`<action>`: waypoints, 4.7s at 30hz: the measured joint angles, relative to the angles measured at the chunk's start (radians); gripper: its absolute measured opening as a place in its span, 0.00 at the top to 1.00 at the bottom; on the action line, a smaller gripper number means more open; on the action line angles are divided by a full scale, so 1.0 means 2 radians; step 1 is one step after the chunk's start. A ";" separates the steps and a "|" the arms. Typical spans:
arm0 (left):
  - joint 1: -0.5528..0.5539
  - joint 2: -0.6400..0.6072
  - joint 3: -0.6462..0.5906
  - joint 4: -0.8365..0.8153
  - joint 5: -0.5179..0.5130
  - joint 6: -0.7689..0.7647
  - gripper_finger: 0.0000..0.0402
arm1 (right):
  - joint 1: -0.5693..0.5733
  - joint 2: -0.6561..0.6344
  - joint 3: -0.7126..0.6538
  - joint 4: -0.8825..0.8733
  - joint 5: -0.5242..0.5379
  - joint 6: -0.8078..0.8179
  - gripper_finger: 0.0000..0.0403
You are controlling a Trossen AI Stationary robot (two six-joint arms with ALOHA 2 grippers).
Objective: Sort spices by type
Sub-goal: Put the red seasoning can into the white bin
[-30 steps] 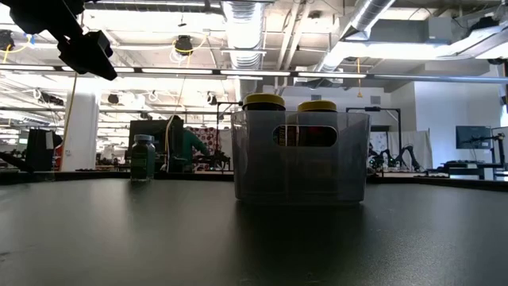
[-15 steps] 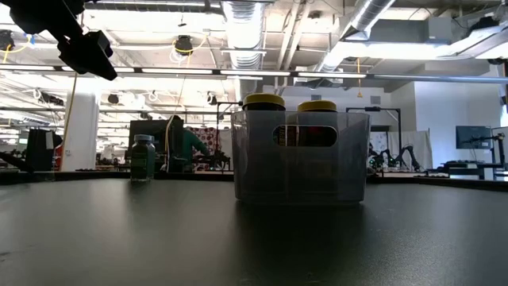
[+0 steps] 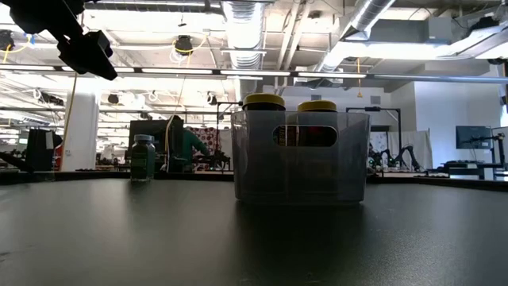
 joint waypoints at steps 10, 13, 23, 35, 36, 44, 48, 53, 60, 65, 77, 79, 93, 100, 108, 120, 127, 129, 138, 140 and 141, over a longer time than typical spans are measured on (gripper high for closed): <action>0.011 0.000 0.003 0.019 -0.070 0.004 0.23 | -0.062 0.011 0.000 0.134 0.347 0.252 0.19; 0.030 0.000 0.014 0.021 -0.071 -0.013 0.23 | -0.094 0.021 0.000 0.185 0.347 0.193 0.19; 0.131 0.000 0.043 -0.017 -0.033 0.000 0.23 | -0.157 0.027 0.000 0.127 0.305 0.147 0.19; 0.231 0.000 0.052 -0.031 -0.038 0.002 0.23 | -0.250 -0.150 -0.119 0.045 0.283 0.013 0.19; 0.235 0.000 0.052 -0.030 -0.043 0.001 0.23 | -0.264 -0.178 -0.143 0.068 0.283 -0.014 0.19; 0.237 0.000 0.052 -0.034 -0.092 -0.098 0.26 | -0.364 -0.363 -0.289 0.245 0.254 -0.189 0.19; 0.224 0.006 0.052 -0.045 -0.094 -0.190 0.27 | -0.405 -0.398 -0.319 0.259 0.251 -0.233 0.19; 0.184 0.042 0.059 -0.056 -0.094 -0.274 0.27 | -0.459 -0.407 -0.334 0.258 0.189 -0.279 0.19; 0.140 0.145 0.133 -0.088 -0.091 -0.291 0.27 | -0.479 -0.399 -0.356 0.263 0.132 -0.280 0.19; 0.124 0.219 0.234 -0.190 -0.075 -0.321 0.27 | -0.476 -0.399 -0.362 0.263 0.082 -0.280 0.19; 0.066 0.354 0.475 -0.445 -0.064 -0.427 0.27 | -0.451 -0.400 -0.362 0.263 0.075 -0.280 0.19; 0.059 0.362 0.496 -0.448 -0.059 -0.405 0.27 | -0.445 -0.400 -0.362 0.263 0.072 -0.290 0.19; -0.010 0.367 0.519 -0.432 0.063 0.061 0.27 | -0.434 -0.399 -0.361 0.249 0.060 -0.351 0.19; -0.075 0.367 0.519 -0.419 0.071 0.132 0.27 | -0.434 -0.399 -0.361 0.249 0.060 -0.318 0.19; -0.143 0.367 0.481 -0.393 0.070 0.200 0.27 | -0.434 -0.399 -0.361 0.254 0.060 -0.249 0.19; -0.183 0.367 0.386 -0.364 0.108 0.167 0.27 | -0.433 -0.399 -0.361 0.273 0.061 -0.151 0.19; -0.207 0.367 0.375 -0.368 0.109 0.263 0.27 | -0.433 -0.399 -0.361 0.290 0.061 -0.138 0.19; -0.210 0.366 0.366 -0.359 0.110 0.286 0.27 | -0.433 -0.399 -0.361 0.291 0.061 -0.137 0.19; -0.216 0.367 0.314 -0.300 0.088 0.294 0.27 | -0.429 -0.399 -0.361 0.292 0.061 -0.123 0.19; -0.216 0.367 0.312 -0.303 0.079 0.295 0.27 | -0.425 -0.399 -0.361 0.292 0.061 -0.122 0.19; -0.216 0.367 0.311 -0.304 0.079 0.296 0.27 | -0.423 -0.399 -0.361 0.292 0.061 -0.122 0.19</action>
